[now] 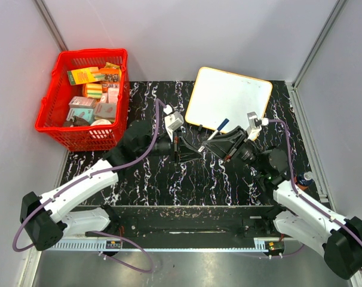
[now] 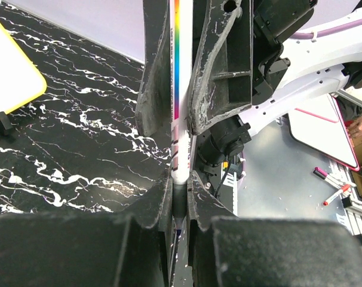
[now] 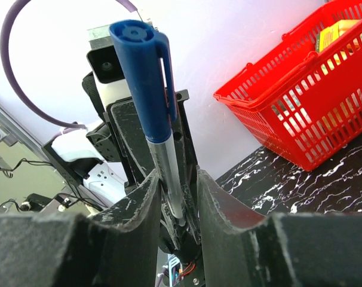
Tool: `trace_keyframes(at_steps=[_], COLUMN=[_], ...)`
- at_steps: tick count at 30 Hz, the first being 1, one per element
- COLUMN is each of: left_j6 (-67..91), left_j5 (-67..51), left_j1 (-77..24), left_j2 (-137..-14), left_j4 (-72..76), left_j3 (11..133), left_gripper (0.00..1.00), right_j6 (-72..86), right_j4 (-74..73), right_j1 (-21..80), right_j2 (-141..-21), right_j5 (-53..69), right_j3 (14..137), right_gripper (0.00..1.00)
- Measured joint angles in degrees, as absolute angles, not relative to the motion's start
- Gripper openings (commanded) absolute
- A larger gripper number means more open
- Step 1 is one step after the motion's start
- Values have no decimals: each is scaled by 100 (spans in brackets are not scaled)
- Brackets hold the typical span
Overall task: Write a sentence on the whiteboard
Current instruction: Pass from the left arm to the right, then move the whiteboard to the center of the board.
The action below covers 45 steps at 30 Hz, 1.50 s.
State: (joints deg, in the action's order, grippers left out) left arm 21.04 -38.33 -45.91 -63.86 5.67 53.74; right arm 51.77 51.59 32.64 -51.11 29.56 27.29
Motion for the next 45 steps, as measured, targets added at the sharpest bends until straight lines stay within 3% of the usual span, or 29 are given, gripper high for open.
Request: trace_keyframes(at_steps=[2, 4, 6, 9, 10, 11, 12, 15, 20, 31, 37, 45], left_j6=[2108, 2110, 2128, 2222, 2237, 2252, 2257, 2283, 2294, 2858, 2921, 2550], left_j5=[-3844, -3846, -3854, -3881, -3883, -3885, -3887, -3892, -3903, -3833, -3782, -3275], left_j1=[-4591, -4591, -4589, -4591, -4589, -4589, -4591, -4589, -4506, -3468, -3000, -2515], left_j2=[-6386, -6386, -6386, -6386, -6386, -6386, -6386, -6386, -6372, -6453, -8418, -11480], left_j4=[589, 611, 620, 692, 705, 718, 727, 746, 742, 1396, 1437, 558], left_j3=[5374, 5374, 5374, 5374, 5374, 5374, 5374, 5374, 5371, 5009, 5819, 8700], left_gripper=[0, 0, 0, 0, 0, 7, 31, 76, 99, 99, 99, 99], right_j6=[5207, 5251, 5266, 5264, 5262, 5262, 5262, 5273, 5201, 3924, 3280, 3100], right_j4=[5271, 5365, 5461, 5520, 5546, 5566, 5572, 5568, 5384, 4023, 3334, 2611], right_j1=[3264, 3264, 3264, 3264, 3264, 3264, 3264, 3264, 3264, 3264, 3264, 3264], right_j2=[-5107, -5096, -5089, -5096, -5103, -5103, -5103, -5068, -4495, -2477, -2241, -2233], right_j5=[2950, 2943, 2952, 2958, 2958, 2958, 2956, 2934, 2383, -148, -548, -340], right_j3=[2685, 2644, 2633, 2633, 2633, 2633, 2633, 2604, 2257, 1791, 2043, 2403], right_gripper=[29, 17, 16, 0, 0, 0, 0, 0, 0, 0, 0, 0])
